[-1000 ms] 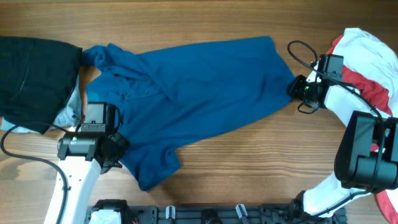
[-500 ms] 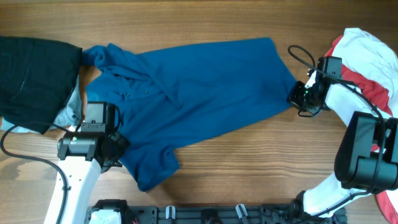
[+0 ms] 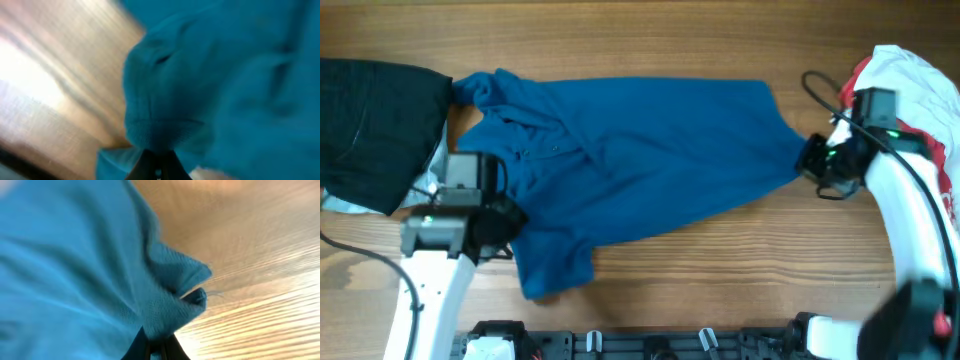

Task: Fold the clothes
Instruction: 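Lift the polo with both grippers and shake it out in the air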

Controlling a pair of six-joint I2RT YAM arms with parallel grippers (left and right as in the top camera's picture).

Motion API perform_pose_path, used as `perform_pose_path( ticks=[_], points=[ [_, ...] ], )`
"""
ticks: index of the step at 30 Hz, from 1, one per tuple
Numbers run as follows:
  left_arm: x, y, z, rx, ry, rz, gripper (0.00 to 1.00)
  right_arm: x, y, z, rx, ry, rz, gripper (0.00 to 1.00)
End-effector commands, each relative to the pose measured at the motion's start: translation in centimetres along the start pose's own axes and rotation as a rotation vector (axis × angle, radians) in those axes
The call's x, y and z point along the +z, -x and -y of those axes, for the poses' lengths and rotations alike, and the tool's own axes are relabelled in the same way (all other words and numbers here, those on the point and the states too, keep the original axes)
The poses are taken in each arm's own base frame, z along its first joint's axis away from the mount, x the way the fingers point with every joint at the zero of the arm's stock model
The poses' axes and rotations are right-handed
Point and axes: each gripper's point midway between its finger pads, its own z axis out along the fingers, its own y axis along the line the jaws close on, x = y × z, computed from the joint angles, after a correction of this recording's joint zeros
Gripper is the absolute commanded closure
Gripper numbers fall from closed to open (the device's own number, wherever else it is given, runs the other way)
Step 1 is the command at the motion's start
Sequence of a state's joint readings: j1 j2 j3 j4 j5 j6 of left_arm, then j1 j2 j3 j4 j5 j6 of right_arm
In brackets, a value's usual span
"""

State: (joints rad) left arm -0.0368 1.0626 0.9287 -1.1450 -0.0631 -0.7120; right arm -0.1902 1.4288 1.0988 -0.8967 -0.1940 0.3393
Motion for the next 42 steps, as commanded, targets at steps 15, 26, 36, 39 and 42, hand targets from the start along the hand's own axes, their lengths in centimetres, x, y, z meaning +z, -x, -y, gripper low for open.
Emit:
perform_pose_path(
  ticks=[15,26,36,39,42],
  points=[
    [-25.5,6.2,1.6,0.071,-0.362,0.509,0.96,-35.4,-0.9,-3.2,-0.122,0.072,0.869,0.96],
    [-20.2,12.7,9.5,0.096,-0.407,0.399,0.96,-21.1,8.6,-4.0,-0.108,-0.05,0.469,0.96],
    [-15.7,26.9,25.5,0.232,-0.775,0.642,0.96,-16.0,22.4,-12.0,-0.05,0.288,0.628,0.96],
    [-24.9,28.6,26.1,0.254,-0.879,0.838,0.96,-24.6,24.3,-13.4,-0.1,0.3,0.836,0.96],
    [-30.1,28.2,25.2,0.309,-0.877,0.916,0.96,-28.2,23.6,-13.1,-0.145,0.246,0.887,0.96]
  ],
)
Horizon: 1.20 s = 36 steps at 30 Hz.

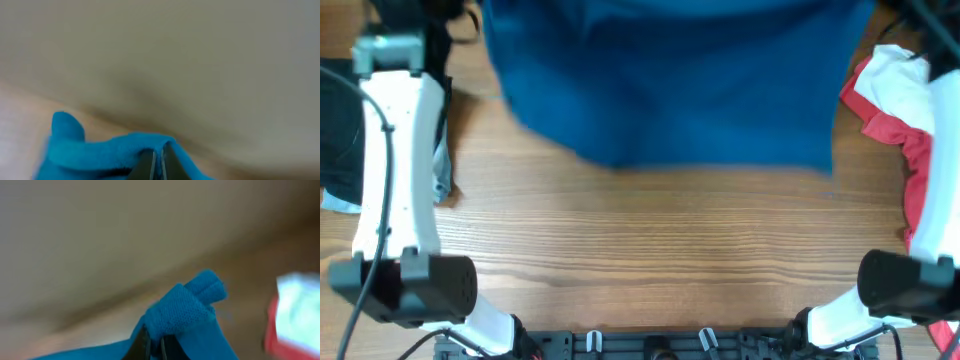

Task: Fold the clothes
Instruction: 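Lift the polo with both grippers and shake it out in the air, then lay the polo flat on the table with both grippers, pulling it taut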

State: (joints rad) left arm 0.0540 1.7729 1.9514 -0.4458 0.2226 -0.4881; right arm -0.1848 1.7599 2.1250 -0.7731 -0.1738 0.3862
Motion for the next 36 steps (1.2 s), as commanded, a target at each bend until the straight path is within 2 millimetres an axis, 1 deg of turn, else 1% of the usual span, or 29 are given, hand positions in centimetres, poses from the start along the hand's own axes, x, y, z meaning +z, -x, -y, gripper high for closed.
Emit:
perform_pose_path(
  ticks=[1,2,3,4,5,6,7,8,10,11,12,15,17,19,21,23,24,26,29,31,33,36],
  points=[
    [-8.8,8.0,6.8,0.161,-0.1,0.176,0.96,-5.7,3.5,-0.8,-0.064,-0.063,0.093,0.96],
    [-9.2,7.3,6.4,0.153,-0.078,0.137,0.96,-5.8,2.5,0.1,-0.067,-0.107,0.054,0.96],
    [-9.3,5.6,5.5,0.133,-0.042,0.065,0.96,-5.7,0.4,1.8,-0.063,-0.183,-0.032,0.96],
    [-9.3,2.7,3.9,0.101,0.021,-0.055,0.96,-5.6,-1.9,3.1,-0.056,-0.236,-0.124,0.96],
    [-9.5,0.5,2.6,0.076,0.068,-0.147,0.96,-5.4,-3.8,3.9,-0.052,-0.265,-0.201,0.96],
    [-9.8,-2.7,0.9,0.043,0.135,-0.273,0.96,-5.2,-6.1,4.9,-0.057,-0.296,-0.298,0.96],
    [-10.2,-5.4,-0.6,0.012,0.194,-0.385,0.96,-4.9,-8.9,6.1,-0.058,-0.334,-0.414,0.96],
    [-10.7,-8.2,-1.9,-0.014,0.249,-0.499,0.96,-4.7,-10.8,7.0,-0.053,-0.361,-0.488,0.96],
    [-10.9,-11.7,-3.6,-0.019,0.31,-0.643,0.96,-4.1,-14.1,8.5,-0.064,-0.397,-0.618,0.96],
    [-10.8,-14.0,-4.9,-0.02,0.348,-0.731,0.96,-3.8,-16.7,9.8,-0.059,-0.44,-0.715,0.96],
    [-10.7,-15.0,-5.6,-0.028,0.367,-0.769,0.96,-3.7,-17.8,10.3,-0.067,-0.448,-0.754,0.96],
    [-11.1,-17.8,-7.3,-0.056,0.42,-0.873,0.96,-3.9,-20.3,11.3,-0.081,-0.465,-0.846,0.96],
    [-11.6,-19.5,-8.2,-0.072,0.449,-0.931,0.96,-4.3,-21.4,11.7,-0.091,-0.469,-0.891,0.96],
    [-12.2,-20.2,-8.6,-0.082,0.468,-0.967,0.96,-4.8,-21.7,11.7,-0.089,-0.475,-0.914,0.96],
    [-13.2,-20.7,-8.6,-0.079,0.48,-1.012,0.96,-5.9,-22.4,11.8,-0.084,-0.488,-0.963,0.96],
    [-15.4,-21.8,-8.7,-0.076,0.505,-1.107,0.96,-6.8,-23.2,12.0,-0.093,-0.497,-1.005,0.96],
    [-15.5,-22.2,-8.8,-0.063,0.499,-1.125,0.96,-7.1,-23.5,12.4,-0.088,-0.517,-1.013,0.96],
    [-16.5,-23.4,-9.0,-0.068,0.512,-1.163,0.96,-8.0,-24.5,13.1,-0.069,-0.565,-1.036,0.96],
    [-18.1,-26.2,-10.3,-0.088,0.558,-1.261,0.96,-8.6,-26.5,13.8,-0.068,-0.577,-1.089,0.96],
    [-18.8,-28.4,-11.5,-0.106,0.584,-1.316,0.96,-9.1,-28.3,14.5,-0.07,-0.594,-1.128,0.96],
    [-20.2,-31.1,-12.9,-0.123,0.61,-1.367,0.96,-9.6,-30.0,15.1,-0.066,-0.6,-1.149,0.96],
    [-22.4,-33.9,-14.2,-0.151,0.645,-1.4,0.96,-10.8,-32.3,16.3,-0.031,-0.627,-1.164,0.96]
  ],
)
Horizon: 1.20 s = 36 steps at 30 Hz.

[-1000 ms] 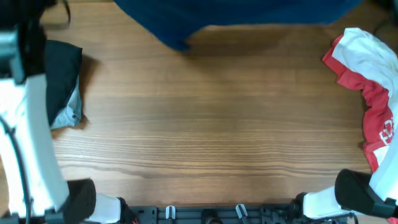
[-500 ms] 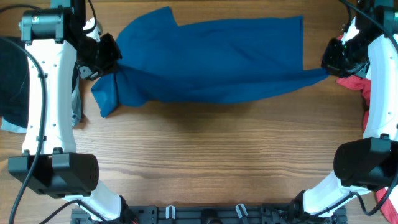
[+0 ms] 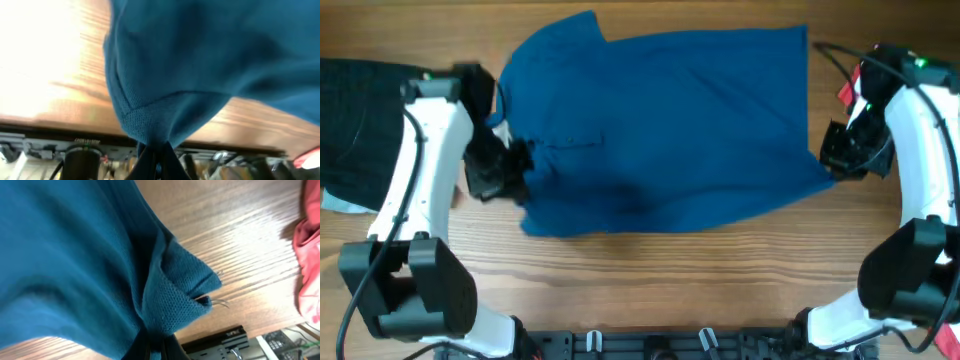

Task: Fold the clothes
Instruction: 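Lay the polo flat on the table with both grippers, pulling it taut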

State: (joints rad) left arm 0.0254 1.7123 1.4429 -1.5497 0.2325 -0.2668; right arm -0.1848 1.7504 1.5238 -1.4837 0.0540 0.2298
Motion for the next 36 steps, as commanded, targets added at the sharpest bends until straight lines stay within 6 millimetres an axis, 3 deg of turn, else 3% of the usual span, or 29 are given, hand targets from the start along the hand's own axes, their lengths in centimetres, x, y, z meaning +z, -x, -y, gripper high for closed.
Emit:
perform_pose_path(
  ticks=[1,5,7,12,22,27,32,36],
  points=[
    [2.7,-3.0,-1.9,-0.021,0.022,-0.033,0.96,1.4,-2.3,1.5,0.06,-0.023,0.0,0.96],
    [4.8,-5.0,-3.8,-0.109,0.055,-0.001,0.96,2.3,-4.1,3.8,0.163,-0.012,0.019,0.96],
    [3.9,-5.1,-3.8,-0.116,0.038,0.06,0.96,1.6,-4.7,4.9,0.212,0.0,0.054,0.96],
    [1.0,-5.3,-5.9,-0.257,0.087,0.277,0.96,-0.7,-5.5,7.0,0.297,0.024,0.161,0.95],
    [-2.4,-7.7,-6.3,-0.321,-0.03,0.505,0.96,-1.1,-6.4,7.2,0.304,0.022,0.164,0.96],
    [-3.5,-4.8,-5.1,-0.306,-0.076,0.589,0.96,-1.4,-5.3,6.1,0.252,0.088,0.2,0.96],
    [-3.5,0.0,-4.7,-0.309,-0.035,0.647,0.96,-1.8,-3.0,6.2,0.252,0.097,0.287,0.96],
    [-2.1,4.4,-3.9,-0.315,-0.012,0.651,0.96,-1.5,-1.0,5.3,0.241,0.148,0.314,0.96]
  ],
)
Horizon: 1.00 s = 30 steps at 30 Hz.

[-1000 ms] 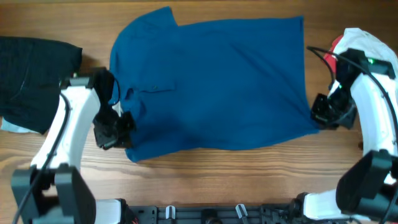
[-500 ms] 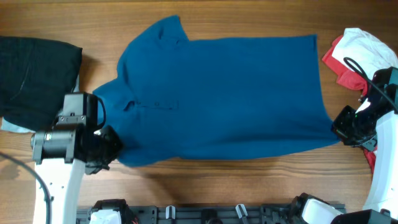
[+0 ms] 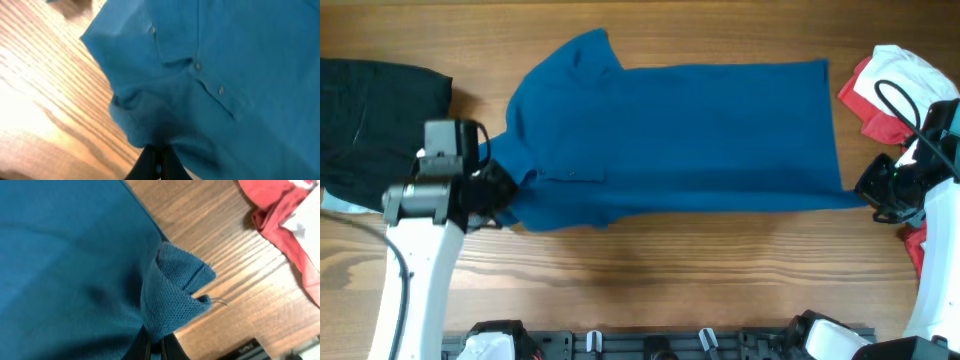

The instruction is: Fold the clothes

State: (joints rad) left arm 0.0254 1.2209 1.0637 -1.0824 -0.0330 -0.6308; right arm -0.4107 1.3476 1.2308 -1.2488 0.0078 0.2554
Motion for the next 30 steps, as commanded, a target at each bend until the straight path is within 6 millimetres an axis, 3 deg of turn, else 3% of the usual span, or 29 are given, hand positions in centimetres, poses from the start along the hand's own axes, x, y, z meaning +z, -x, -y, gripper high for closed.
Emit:
perform_pose_path(
  ticks=[1,11,17,25,26,27,28,30],
  points=[
    [2.8,2.0,0.6,-0.005,0.049,0.027,0.96,1.3,0.9,-0.9,-0.016,0.04,-0.014,0.96],
    [8.5,4.8,3.2,-0.007,0.027,0.053,0.96,7.2,2.1,-3.6,-0.108,0.039,-0.114,0.96],
    [9.0,6.6,4.7,-0.012,-0.028,0.117,0.96,10.9,3.5,-5.2,-0.138,0.045,-0.111,0.96],
    [10.0,6.8,5.1,-0.012,-0.038,0.116,0.96,11.9,4.0,-5.6,-0.139,0.047,-0.103,0.96],
    [10.2,6.6,5.3,-0.011,-0.044,0.105,0.94,11.9,4.2,-5.7,-0.139,0.05,-0.094,0.93],
    [10.3,6.4,5.4,-0.009,-0.053,0.091,0.87,11.9,4.5,-5.8,-0.139,0.054,-0.082,0.77],
    [10.4,6.1,5.4,-0.008,-0.056,0.077,0.73,11.9,4.7,-5.8,-0.14,0.056,-0.074,0.66],
    [10.4,5.4,5.0,-0.004,-0.038,0.048,0.59,11.9,4.9,-5.9,-0.139,0.059,-0.065,0.63]
  ],
)
